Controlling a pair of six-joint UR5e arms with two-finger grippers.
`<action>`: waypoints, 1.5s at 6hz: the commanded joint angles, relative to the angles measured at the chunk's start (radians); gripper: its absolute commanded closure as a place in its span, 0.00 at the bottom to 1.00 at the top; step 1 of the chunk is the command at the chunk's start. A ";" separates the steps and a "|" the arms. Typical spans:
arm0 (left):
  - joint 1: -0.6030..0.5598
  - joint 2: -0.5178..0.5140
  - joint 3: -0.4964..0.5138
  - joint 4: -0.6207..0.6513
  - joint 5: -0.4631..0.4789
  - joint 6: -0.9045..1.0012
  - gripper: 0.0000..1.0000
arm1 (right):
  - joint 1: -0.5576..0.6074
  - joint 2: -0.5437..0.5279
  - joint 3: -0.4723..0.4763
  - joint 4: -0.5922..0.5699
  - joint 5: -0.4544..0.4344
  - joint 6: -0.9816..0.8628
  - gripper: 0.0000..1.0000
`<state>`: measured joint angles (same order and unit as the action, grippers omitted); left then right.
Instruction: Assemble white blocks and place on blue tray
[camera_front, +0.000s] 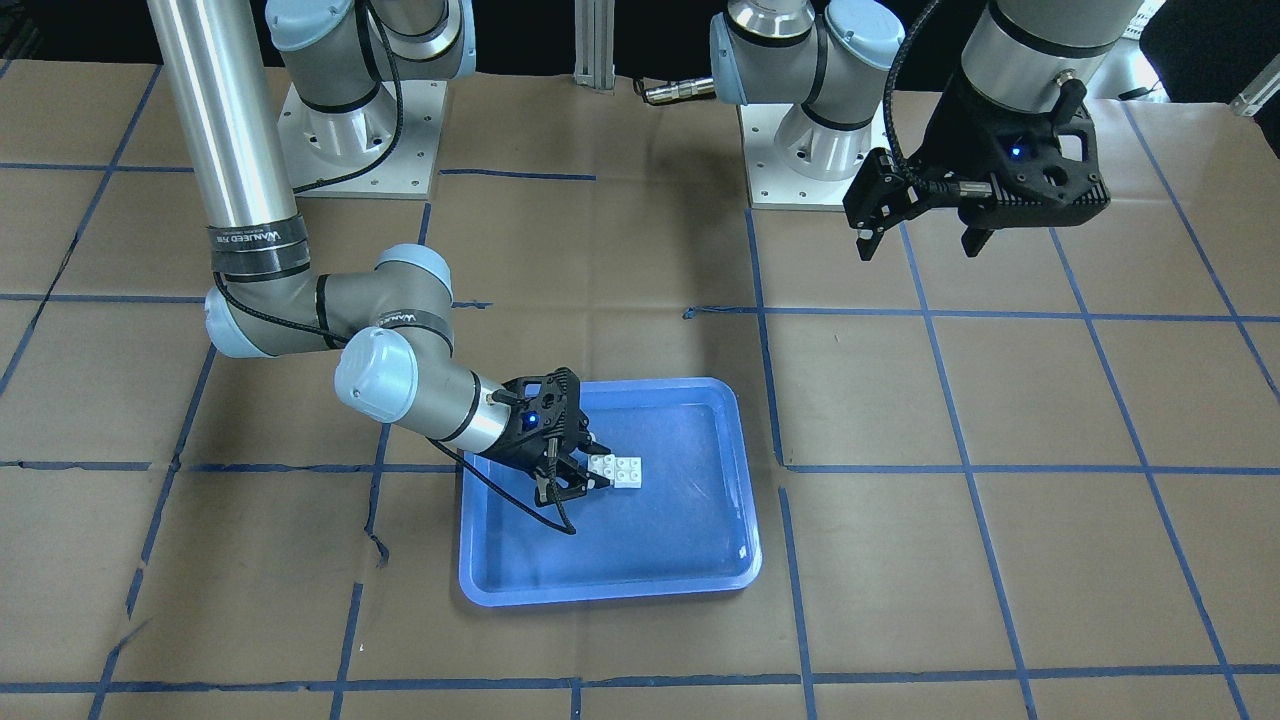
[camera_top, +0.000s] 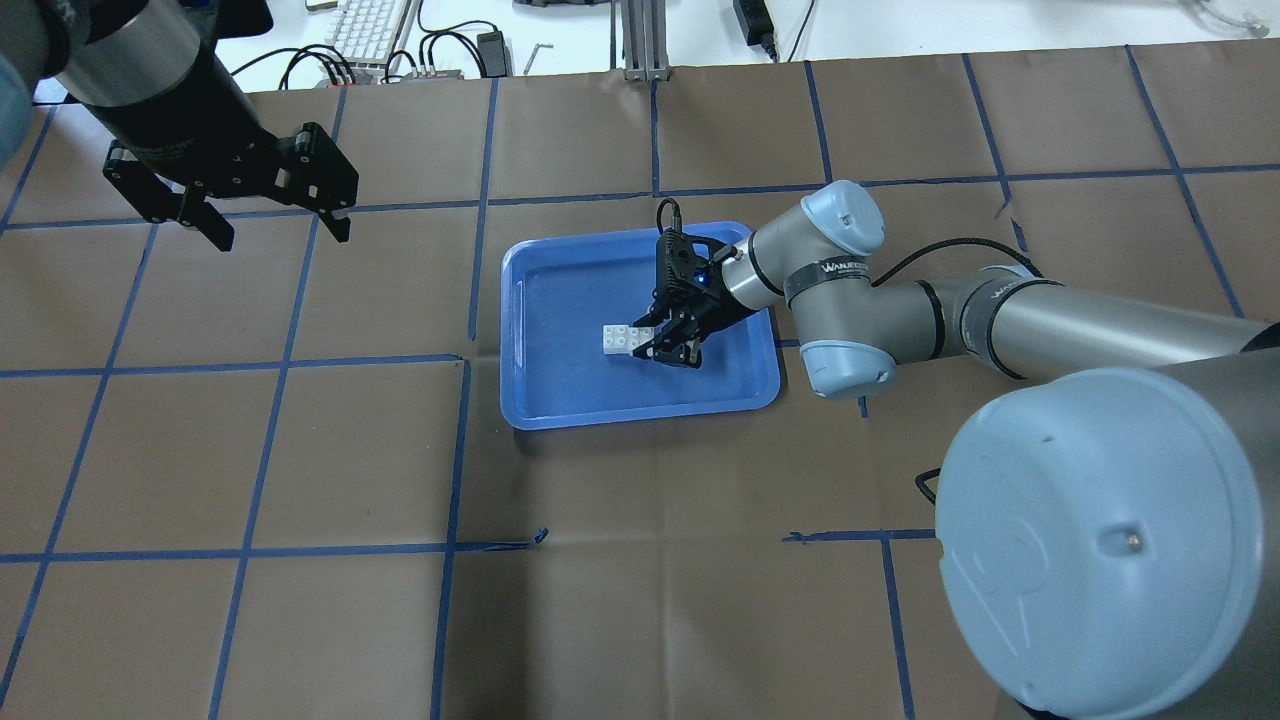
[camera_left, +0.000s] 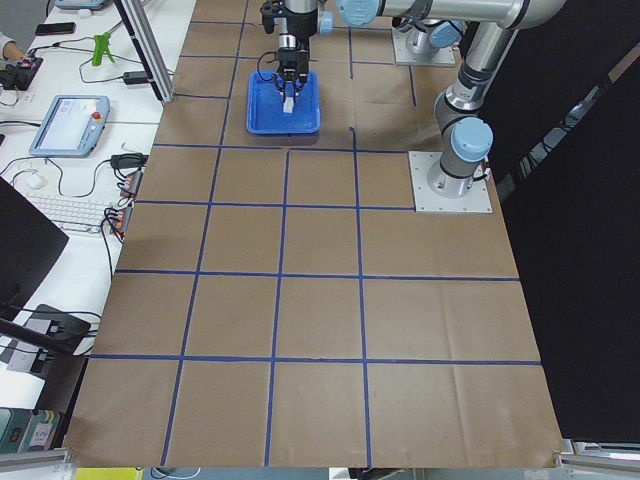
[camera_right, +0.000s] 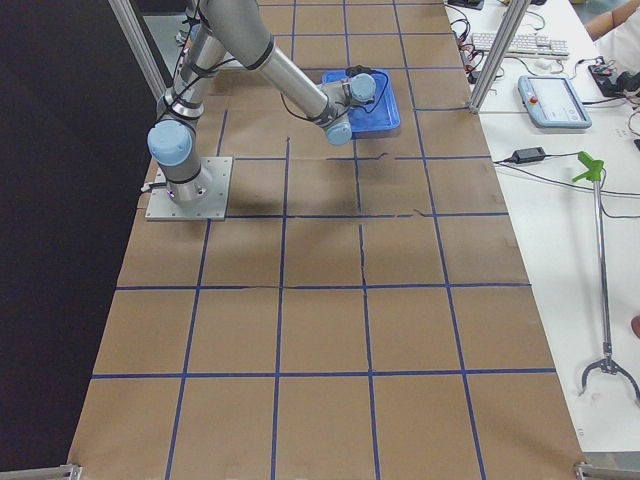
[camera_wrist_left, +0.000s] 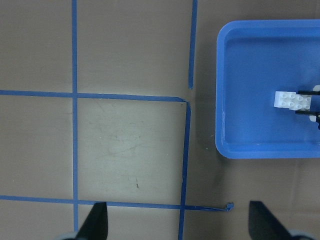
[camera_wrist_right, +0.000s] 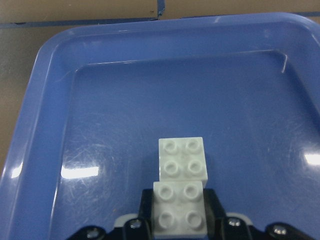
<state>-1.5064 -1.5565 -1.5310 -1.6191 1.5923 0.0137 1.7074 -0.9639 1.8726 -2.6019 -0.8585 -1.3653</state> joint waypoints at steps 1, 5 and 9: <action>0.000 0.000 0.000 0.001 0.000 0.002 0.01 | 0.000 0.001 0.000 -0.026 0.000 0.024 0.72; 0.005 -0.002 0.002 -0.002 0.005 0.009 0.01 | 0.000 0.005 0.002 -0.035 0.000 0.046 0.72; 0.032 -0.019 0.029 -0.008 0.003 0.009 0.01 | 0.000 0.004 -0.001 -0.035 0.001 0.051 0.22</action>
<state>-1.4745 -1.5784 -1.5034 -1.6302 1.5943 0.0227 1.7073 -0.9596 1.8730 -2.6366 -0.8579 -1.3161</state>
